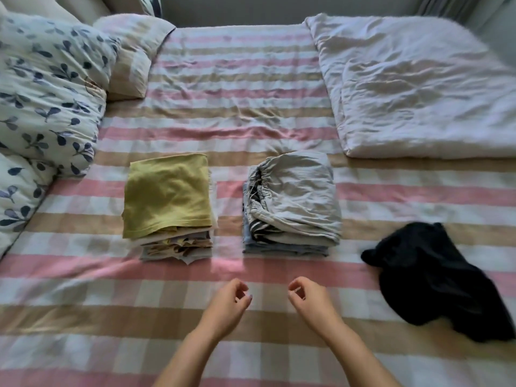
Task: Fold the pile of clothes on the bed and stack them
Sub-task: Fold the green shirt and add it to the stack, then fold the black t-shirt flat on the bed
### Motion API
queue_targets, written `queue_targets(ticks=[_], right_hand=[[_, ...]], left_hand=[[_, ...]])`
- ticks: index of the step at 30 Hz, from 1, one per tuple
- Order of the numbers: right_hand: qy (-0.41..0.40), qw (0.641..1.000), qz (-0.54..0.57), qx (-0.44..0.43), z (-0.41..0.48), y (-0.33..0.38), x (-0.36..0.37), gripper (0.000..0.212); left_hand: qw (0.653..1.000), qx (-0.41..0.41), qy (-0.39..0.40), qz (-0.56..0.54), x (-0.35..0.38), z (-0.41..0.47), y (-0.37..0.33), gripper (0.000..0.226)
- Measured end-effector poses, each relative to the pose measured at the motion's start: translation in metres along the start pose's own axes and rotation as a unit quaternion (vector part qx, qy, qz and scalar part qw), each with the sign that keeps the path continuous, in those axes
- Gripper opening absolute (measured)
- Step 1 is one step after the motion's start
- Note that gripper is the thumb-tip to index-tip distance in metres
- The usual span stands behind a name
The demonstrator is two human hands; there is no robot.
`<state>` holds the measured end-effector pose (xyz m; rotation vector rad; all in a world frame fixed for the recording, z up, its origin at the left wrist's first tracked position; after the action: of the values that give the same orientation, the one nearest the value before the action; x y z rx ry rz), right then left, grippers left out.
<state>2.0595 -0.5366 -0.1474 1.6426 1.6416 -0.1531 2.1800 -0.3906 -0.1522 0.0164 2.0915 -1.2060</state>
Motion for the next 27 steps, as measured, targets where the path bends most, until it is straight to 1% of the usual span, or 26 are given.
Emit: queue_targets(ticks=[2,4,7,10,12,14,15,17,18,20,21,23,25,27], right_hand=[[-0.042,0.997,-0.067,0.003,-0.010,-0.041,-0.038,0.017],[-0.063,0.995,-0.079,0.008,-0.017,-0.075,-0.070,0.019],[-0.103,0.993,-0.061,0.023,-0.023,-0.129,-0.123,0.017],[-0.140,0.989,-0.044,0.024,-0.015,-0.173,-0.164,0.018],[-0.157,0.986,-0.048,0.030,-0.004,-0.201,-0.183,0.021],[-0.182,0.980,-0.073,0.043,0.008,-0.223,-0.195,0.028],[-0.197,0.975,-0.087,0.054,0.013,-0.234,-0.201,0.034],[-0.221,0.965,-0.116,0.080,0.024,-0.251,-0.208,0.048],[-0.223,0.962,-0.128,0.091,0.030,-0.258,-0.209,0.055],[-0.211,0.960,-0.151,0.109,0.042,-0.271,-0.207,0.064],[-0.207,0.958,-0.161,0.113,0.046,-0.275,-0.205,0.065],[-0.219,0.958,-0.161,0.097,0.053,-0.279,-0.205,0.055],[-0.250,0.961,-0.093,0.077,0.053,-0.278,-0.213,0.038],[-0.268,0.961,0.001,0.074,0.046,-0.276,-0.225,0.033]], left_hand=[[0.998,0.026,0.036,0.047,0.037,0.000,-0.037,0.022],[0.995,0.055,0.062,0.062,0.071,0.002,-0.074,0.025],[0.993,0.071,0.092,0.034,0.130,0.011,-0.128,0.024],[0.993,0.069,0.097,-0.015,0.180,0.026,-0.163,0.021],[0.993,0.053,0.097,-0.050,0.214,0.036,-0.179,0.020],[0.992,0.025,0.083,-0.095,0.243,0.044,-0.186,0.025],[0.991,0.007,0.068,-0.111,0.257,0.050,-0.187,0.033],[0.990,-0.037,0.024,-0.134,0.277,0.059,-0.184,0.050],[0.986,-0.062,-0.003,-0.156,0.284,0.064,-0.181,0.056],[0.970,-0.108,-0.060,-0.212,0.294,0.073,-0.174,0.059],[0.960,-0.129,-0.089,-0.233,0.298,0.077,-0.170,0.057],[0.941,-0.171,-0.133,-0.262,0.303,0.082,-0.162,0.050],[0.940,-0.179,-0.124,-0.264,0.306,0.086,-0.161,0.033],[0.945,-0.159,-0.107,-0.265,0.304,0.087,-0.163,0.016]])
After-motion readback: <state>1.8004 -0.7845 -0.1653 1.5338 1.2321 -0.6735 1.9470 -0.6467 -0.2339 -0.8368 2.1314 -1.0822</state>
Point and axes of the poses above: each hand's wrist, its own z-axis towards the middle knuckle, its own x-axis out of the palm, y = z × x, the point moved 7 cm from there along z, towards the middle knuckle, and after that the axes turned 15 degrees about x, right-handed, at the moved point
